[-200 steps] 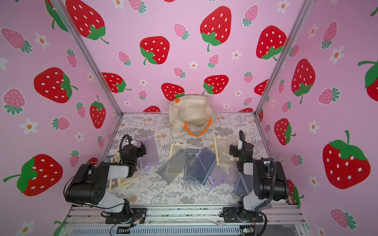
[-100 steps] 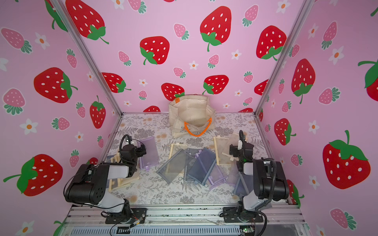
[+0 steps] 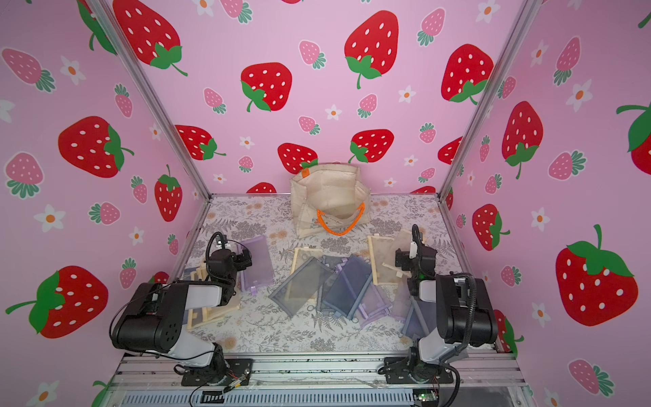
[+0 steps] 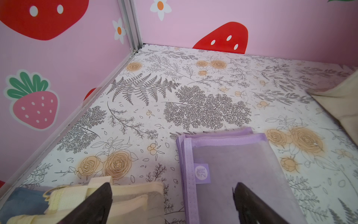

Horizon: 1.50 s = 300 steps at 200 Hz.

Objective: Put the pencil pouch into the canvas bag
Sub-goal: Pick up the pencil pouch.

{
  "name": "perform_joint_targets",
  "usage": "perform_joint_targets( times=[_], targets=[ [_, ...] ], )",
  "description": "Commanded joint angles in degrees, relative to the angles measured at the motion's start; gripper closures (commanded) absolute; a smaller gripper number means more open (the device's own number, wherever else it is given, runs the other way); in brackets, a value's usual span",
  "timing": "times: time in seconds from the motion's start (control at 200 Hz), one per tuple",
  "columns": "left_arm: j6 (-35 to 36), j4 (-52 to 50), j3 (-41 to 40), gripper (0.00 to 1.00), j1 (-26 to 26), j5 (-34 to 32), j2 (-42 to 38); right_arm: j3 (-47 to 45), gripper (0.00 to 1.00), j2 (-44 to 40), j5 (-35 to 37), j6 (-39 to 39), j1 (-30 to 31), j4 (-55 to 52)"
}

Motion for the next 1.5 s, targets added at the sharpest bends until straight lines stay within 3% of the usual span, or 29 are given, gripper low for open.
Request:
perform_joint_targets(
  times=[0.0, 0.345, 0.425, 0.5, 0.77, 0.89, 1.006, 1.166, 1.271, 1.496],
  targets=[
    [-0.2, 0.4, 1.0, 0.01, -0.1, 0.1, 0.0, 1.0, 0.01, -0.2, -0.4, -1.3, -0.3, -0.1],
    [-0.2, 0.6, 0.9, 0.01, -0.1, 0.1, -0.2, 0.9, 0.01, -0.5, 3.1, -0.8, 0.3, 0.1],
    [-0.3, -5.5, 3.2, 0.01, -0.2, -0.3, -2.4, 1.5, 0.01, -2.3, 3.7, -0.5, 0.4, -2.3],
    [0.0, -11.9, 5.3, 0.01, -0.1, -0.7, -5.0, 2.5, 0.01, -5.2, 4.9, -0.7, 0.7, -6.8],
    [-1.6, -20.5, 3.9, 0.01, -3.5, -6.2, -14.7, 5.9, 0.01, -14.8, 10.1, -0.8, 2.9, -22.0],
    [-2.2, -26.8, 4.8, 0.01, -6.7, -10.7, -20.3, 9.4, 0.01, -21.1, 14.8, 5.0, 4.0, -32.7],
    [-6.1, -34.3, 6.2, 0.01, -9.8, -11.5, -27.0, 12.8, 0.01, -26.9, 13.6, 6.9, 5.0, -41.8],
    [-18.6, -55.6, 12.9, 0.01, -12.7, -13.4, -32.9, 17.7, 0.01, -33.7, 7.5, 9.3, 6.0, -56.0],
    [-22.7, -62.9, 15.6, 0.01, -14.1, -7.8, -33.9, 21.2, 0.01, -35.2, -0.3, 10.1, 6.8, -64.4],
    [-22.4, -68.6, 17.9, 0.01, -21.7, 6.1, -33.5, 22.3, 0.01, -36.1, -10.0, 11.9, 12.6, -73.9]
  ],
)
